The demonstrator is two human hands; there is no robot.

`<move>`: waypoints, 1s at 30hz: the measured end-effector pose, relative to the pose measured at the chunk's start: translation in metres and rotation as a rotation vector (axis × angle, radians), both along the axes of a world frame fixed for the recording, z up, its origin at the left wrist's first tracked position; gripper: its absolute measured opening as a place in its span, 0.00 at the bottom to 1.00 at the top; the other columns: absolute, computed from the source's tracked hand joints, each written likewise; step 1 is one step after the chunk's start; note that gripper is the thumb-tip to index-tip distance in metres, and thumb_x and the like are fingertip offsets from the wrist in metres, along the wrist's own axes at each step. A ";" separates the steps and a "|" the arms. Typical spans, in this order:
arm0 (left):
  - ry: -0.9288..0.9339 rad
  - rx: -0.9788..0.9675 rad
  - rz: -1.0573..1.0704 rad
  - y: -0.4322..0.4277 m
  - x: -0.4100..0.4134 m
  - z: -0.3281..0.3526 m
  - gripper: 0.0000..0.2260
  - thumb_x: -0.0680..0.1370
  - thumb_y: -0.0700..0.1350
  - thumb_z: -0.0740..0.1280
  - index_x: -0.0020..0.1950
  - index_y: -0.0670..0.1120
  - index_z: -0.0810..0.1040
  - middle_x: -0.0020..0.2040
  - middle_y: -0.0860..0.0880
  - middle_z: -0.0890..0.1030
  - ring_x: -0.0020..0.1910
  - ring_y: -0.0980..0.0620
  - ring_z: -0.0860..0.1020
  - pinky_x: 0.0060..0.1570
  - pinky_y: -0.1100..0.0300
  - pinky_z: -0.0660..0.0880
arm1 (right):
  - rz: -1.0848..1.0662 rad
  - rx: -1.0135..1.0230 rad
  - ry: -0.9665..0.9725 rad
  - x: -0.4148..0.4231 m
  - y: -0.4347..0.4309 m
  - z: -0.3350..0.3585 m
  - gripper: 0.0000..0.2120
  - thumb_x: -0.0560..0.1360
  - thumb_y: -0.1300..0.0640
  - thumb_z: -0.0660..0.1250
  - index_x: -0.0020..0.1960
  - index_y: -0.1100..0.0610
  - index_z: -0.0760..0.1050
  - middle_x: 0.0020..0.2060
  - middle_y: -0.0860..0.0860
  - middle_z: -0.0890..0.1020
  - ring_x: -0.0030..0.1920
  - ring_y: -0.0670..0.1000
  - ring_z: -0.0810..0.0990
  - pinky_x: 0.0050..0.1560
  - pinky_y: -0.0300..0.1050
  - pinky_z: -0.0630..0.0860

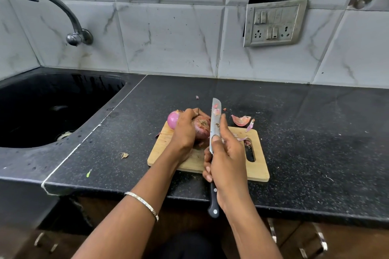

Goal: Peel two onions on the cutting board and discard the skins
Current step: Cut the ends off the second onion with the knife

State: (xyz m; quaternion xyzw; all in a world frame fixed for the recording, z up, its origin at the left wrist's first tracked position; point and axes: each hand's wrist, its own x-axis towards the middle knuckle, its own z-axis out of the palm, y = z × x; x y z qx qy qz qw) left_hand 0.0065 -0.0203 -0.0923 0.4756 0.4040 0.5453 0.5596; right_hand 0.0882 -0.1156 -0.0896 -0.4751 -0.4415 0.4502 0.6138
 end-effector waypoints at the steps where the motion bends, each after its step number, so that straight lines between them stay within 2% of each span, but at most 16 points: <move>1: -0.010 0.000 -0.002 0.000 0.000 0.000 0.18 0.83 0.45 0.51 0.39 0.41 0.75 0.28 0.44 0.76 0.23 0.51 0.71 0.21 0.66 0.64 | 0.007 -0.001 0.004 0.003 0.001 0.000 0.27 0.86 0.60 0.55 0.69 0.27 0.67 0.31 0.53 0.67 0.26 0.47 0.64 0.23 0.41 0.64; 4: -0.017 0.000 0.003 0.001 0.000 0.000 0.18 0.82 0.44 0.51 0.40 0.41 0.75 0.31 0.43 0.76 0.24 0.51 0.72 0.21 0.66 0.65 | 0.040 -0.004 0.008 0.006 0.004 0.001 0.27 0.86 0.60 0.56 0.67 0.26 0.68 0.30 0.53 0.67 0.26 0.47 0.64 0.23 0.40 0.63; 9: -0.027 0.005 -0.001 0.000 -0.001 0.000 0.18 0.82 0.44 0.51 0.38 0.43 0.75 0.33 0.43 0.77 0.29 0.50 0.74 0.25 0.62 0.69 | 0.061 -0.006 -0.002 0.003 0.005 -0.002 0.26 0.86 0.61 0.56 0.71 0.31 0.69 0.30 0.53 0.68 0.25 0.47 0.64 0.22 0.40 0.63; 14: -0.008 -0.010 0.002 0.000 -0.002 -0.001 0.18 0.83 0.46 0.51 0.40 0.44 0.74 0.34 0.44 0.77 0.28 0.52 0.74 0.25 0.63 0.68 | 0.069 -0.008 -0.018 0.004 0.002 -0.002 0.26 0.86 0.60 0.55 0.69 0.28 0.68 0.30 0.52 0.68 0.25 0.46 0.65 0.23 0.39 0.63; 19: -0.007 -0.018 0.019 0.001 -0.001 -0.003 0.17 0.83 0.47 0.52 0.41 0.45 0.75 0.34 0.45 0.78 0.32 0.49 0.74 0.31 0.58 0.68 | 0.073 -0.026 -0.026 0.004 -0.001 -0.004 0.26 0.86 0.59 0.55 0.72 0.30 0.68 0.30 0.52 0.69 0.26 0.46 0.64 0.23 0.39 0.62; 24: 0.062 0.052 0.009 0.004 -0.001 -0.005 0.15 0.71 0.55 0.58 0.37 0.46 0.76 0.36 0.42 0.76 0.32 0.49 0.72 0.30 0.57 0.67 | 0.044 -0.025 -0.020 0.003 0.006 0.001 0.25 0.86 0.61 0.55 0.73 0.33 0.69 0.28 0.51 0.69 0.25 0.46 0.65 0.22 0.39 0.62; 27: 0.096 0.074 0.011 0.006 -0.001 -0.007 0.15 0.69 0.57 0.59 0.34 0.49 0.77 0.36 0.41 0.75 0.33 0.48 0.70 0.33 0.54 0.67 | 0.038 -0.025 -0.025 0.002 0.015 0.004 0.25 0.85 0.62 0.55 0.74 0.37 0.69 0.27 0.50 0.69 0.24 0.47 0.65 0.21 0.38 0.62; 30: 0.091 0.077 0.018 0.007 -0.001 -0.008 0.16 0.65 0.60 0.60 0.33 0.50 0.78 0.39 0.40 0.76 0.37 0.45 0.71 0.36 0.53 0.68 | 0.051 -0.032 -0.031 0.002 0.009 0.001 0.26 0.85 0.61 0.54 0.73 0.34 0.69 0.28 0.50 0.69 0.25 0.46 0.65 0.22 0.39 0.62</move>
